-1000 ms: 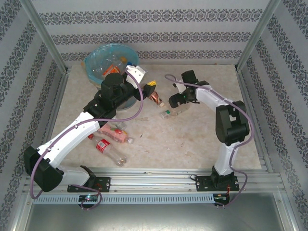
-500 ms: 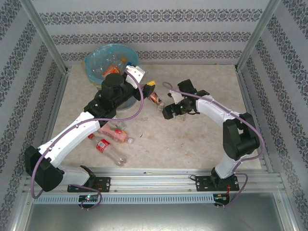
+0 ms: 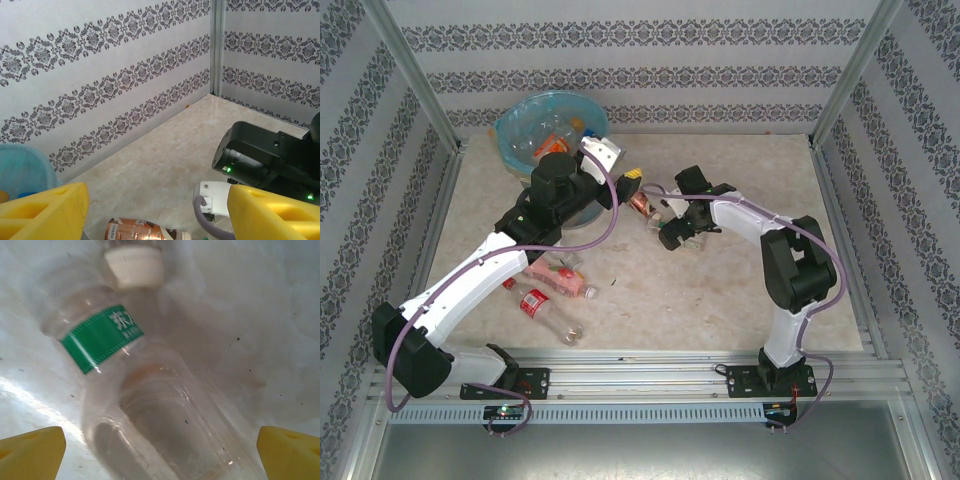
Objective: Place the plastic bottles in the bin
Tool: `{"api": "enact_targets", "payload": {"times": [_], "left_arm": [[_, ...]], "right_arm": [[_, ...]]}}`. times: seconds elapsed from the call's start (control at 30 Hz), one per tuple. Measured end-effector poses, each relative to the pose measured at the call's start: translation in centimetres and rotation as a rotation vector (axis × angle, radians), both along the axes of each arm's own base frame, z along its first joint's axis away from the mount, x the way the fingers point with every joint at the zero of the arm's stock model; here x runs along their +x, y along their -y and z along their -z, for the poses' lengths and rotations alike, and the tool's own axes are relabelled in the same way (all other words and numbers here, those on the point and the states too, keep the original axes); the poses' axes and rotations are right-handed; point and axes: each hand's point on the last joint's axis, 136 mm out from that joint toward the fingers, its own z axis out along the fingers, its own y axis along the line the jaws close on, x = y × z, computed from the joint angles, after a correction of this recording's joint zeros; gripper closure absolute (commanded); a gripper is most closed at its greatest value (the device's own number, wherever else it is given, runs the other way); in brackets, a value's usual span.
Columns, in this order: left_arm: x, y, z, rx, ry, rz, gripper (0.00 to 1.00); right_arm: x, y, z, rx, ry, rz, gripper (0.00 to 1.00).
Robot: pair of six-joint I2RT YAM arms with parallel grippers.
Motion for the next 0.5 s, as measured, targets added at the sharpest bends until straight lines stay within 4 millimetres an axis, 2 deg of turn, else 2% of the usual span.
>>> {"api": "enact_targets", "payload": {"times": [0.2, 0.37, 0.5], "left_arm": [[0.0, 0.0, 0.0, 0.0, -0.001, -0.001, 0.26], [0.2, -0.3, 0.1, -0.006, -0.006, -0.01, 0.26], [0.5, -0.5, 0.2, -0.013, -0.016, -0.02, 0.26]], "right_arm": [[-1.2, 0.4, 1.4, -0.02, -0.047, -0.018, 0.12], [-2.9, 1.2, 3.0, -0.039, -0.104, -0.01, 0.26], [-3.6, 1.5, 2.9, -0.038, -0.115, 0.007, 0.37]]}}
